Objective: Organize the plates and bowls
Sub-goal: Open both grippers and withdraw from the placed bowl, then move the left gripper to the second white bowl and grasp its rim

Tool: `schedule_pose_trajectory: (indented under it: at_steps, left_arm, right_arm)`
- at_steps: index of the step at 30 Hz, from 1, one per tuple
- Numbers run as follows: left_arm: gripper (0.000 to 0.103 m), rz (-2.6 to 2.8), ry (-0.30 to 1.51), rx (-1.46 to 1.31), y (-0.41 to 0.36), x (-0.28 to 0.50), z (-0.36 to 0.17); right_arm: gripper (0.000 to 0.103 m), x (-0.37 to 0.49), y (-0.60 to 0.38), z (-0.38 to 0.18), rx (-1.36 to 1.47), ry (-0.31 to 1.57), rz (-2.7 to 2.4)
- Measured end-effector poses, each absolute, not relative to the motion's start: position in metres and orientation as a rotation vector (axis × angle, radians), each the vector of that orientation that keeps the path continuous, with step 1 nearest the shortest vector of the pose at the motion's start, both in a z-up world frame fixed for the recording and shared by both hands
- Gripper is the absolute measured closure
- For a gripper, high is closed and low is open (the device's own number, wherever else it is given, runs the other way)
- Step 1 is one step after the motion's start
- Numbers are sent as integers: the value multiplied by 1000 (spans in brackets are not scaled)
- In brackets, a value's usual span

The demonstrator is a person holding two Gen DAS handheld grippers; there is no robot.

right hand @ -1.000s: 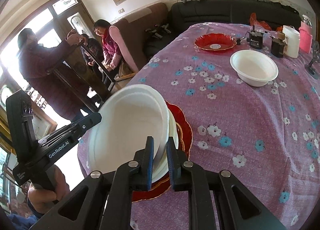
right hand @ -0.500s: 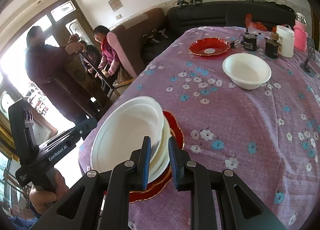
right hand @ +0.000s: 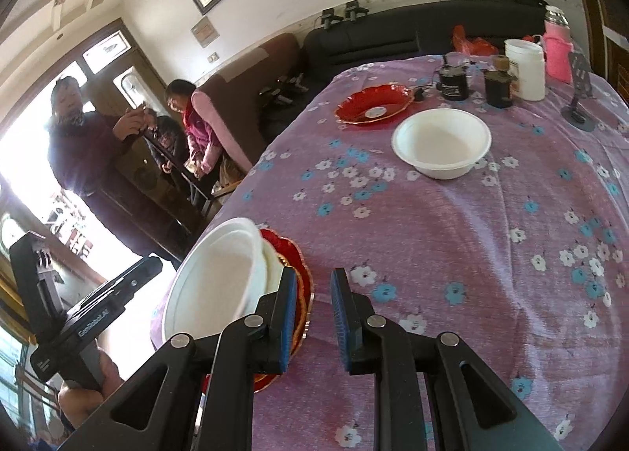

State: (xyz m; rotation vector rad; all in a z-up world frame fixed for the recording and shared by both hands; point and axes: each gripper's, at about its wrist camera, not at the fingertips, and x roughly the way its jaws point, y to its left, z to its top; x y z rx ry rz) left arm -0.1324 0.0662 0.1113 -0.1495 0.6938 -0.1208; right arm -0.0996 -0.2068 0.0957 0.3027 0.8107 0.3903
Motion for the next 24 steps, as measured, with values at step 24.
schedule_pose_trajectory:
  at_steps: [24]
  left_arm:
    - [57, -409, 758, 49, -101, -124, 119]
  right_arm:
    - [65, -54, -322, 81, 434, 787, 172]
